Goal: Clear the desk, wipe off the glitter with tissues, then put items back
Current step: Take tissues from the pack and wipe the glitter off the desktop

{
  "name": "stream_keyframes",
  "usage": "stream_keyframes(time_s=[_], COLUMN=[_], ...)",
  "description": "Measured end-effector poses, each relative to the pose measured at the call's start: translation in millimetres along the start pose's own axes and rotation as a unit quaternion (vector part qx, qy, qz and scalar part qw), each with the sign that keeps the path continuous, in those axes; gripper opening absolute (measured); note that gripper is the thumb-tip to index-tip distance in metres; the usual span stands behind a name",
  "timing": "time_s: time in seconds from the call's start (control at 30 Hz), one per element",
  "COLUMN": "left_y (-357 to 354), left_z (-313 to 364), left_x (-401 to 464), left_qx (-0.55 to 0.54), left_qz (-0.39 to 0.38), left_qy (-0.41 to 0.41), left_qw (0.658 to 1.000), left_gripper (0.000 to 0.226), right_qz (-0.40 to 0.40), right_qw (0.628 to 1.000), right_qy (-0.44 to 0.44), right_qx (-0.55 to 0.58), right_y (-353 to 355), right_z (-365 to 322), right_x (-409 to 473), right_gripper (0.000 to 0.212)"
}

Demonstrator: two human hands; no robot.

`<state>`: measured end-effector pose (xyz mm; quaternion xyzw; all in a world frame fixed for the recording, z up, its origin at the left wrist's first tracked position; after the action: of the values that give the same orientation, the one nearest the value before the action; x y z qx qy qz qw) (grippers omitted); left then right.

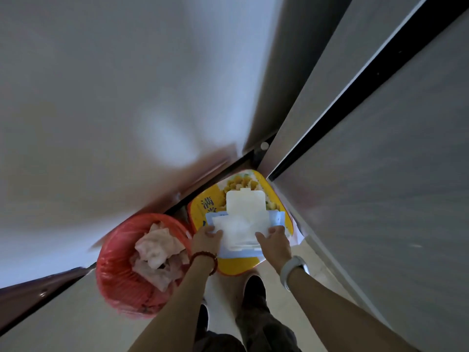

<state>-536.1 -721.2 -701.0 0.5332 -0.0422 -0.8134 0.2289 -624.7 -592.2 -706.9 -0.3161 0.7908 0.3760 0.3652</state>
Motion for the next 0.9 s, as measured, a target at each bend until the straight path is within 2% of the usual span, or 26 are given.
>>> stream_keyframes(time_s=[0.07,0.1,0.13,0.2,0.23,0.37,0.43,0.47,0.53,0.57,0.63,0.73,0.8,0.9], left_y=[-0.4,-0.1,0.6,3.9,7.2,37.4,56.7,65.2,80.1,87.0,98.5,109.6,114.4,117.7], left_z=[3.4,5.7,9.0,18.9,24.4,38.2,44.8,46.9,50.9,52.4,54.6,59.6,63.8,66.2], left_x=[-0.4,-2.4,-5.7,-18.2,-27.1,-73.1,-102.9,-118.1,-148.5,-163.8,-193.0,-241.8,-268.7,-304.2], left_qx=[0.005,0.008,0.004,-0.004,-0.007,-0.085,-0.124,-0.113,-0.071,-0.071,-0.134,-0.249,-0.3,-0.333], left_qz=[-0.007,-0.014,-0.018,-0.017,-0.003,0.104,0.121,0.128,0.145,0.135,0.057,-0.078,-0.117,-0.112], left_qy=[-0.006,-0.01,-0.022,-0.068,-0.086,-0.103,-0.105,-0.114,-0.146,-0.166,-0.218,-0.303,-0.346,-0.361], left_qw=[1.0,1.0,1.0,0.998,0.996,0.986,0.979,0.979,0.976,0.974,0.965,0.917,0.881,0.864], left_gripper=[0.018,0.02,0.021,0.015,0.013,0.016,0.022,0.032,0.06,0.071,0.082,0.082,0.079,0.08], right_qz=[0.02,0.022,0.029,0.038,0.038,0.037,0.016,0.003,-0.022,-0.047,-0.135,-0.238,-0.239,-0.212], right_qw=[0.999,0.999,0.999,0.999,0.999,0.989,0.976,0.969,0.947,0.93,0.895,0.861,0.865,0.866], right_qy=[-0.026,-0.036,-0.035,-0.015,0.003,0.126,0.199,0.238,0.321,0.355,0.386,0.401,0.409,0.429], right_qx=[0.028,0.026,0.017,-0.002,0.002,0.067,0.087,0.072,-0.022,-0.084,-0.178,-0.203,-0.167,-0.148], right_y=[-0.8,0.0,1.5,3.8,5.6,23.9,40.2,48.7,64.2,70.6,80.8,92.5,98.0,93.7], right_z=[-2.7,-3.3,-4.6,-11.6,-16.2,-47.7,-70.9,-84.7,-110.5,-122.4,-147.9,-183.2,-200.5,-214.2], right_x=[4.3,6.2,5.8,-0.6,-8.1,-62.2,-96.9,-115.5,-148.3,-162.1,-190.1,-232.8,-256.3,-287.5], right_gripper=[0.029,0.016,0.012,0.034,0.038,0.034,0.021,0.014,0.012,0.013,0.016,0.03,0.032,0.027])
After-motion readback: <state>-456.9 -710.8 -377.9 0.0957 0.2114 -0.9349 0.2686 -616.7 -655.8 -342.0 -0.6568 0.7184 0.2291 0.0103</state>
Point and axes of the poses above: each hand's wrist, its own x-axis towards the middle knuckle, its own y-axis out of the back of the hand, z = x × y, the point moved 1 cm from there along x, towards the middle knuckle, and after that the axes turned 11 degrees about -z, right-handed, at the moved point
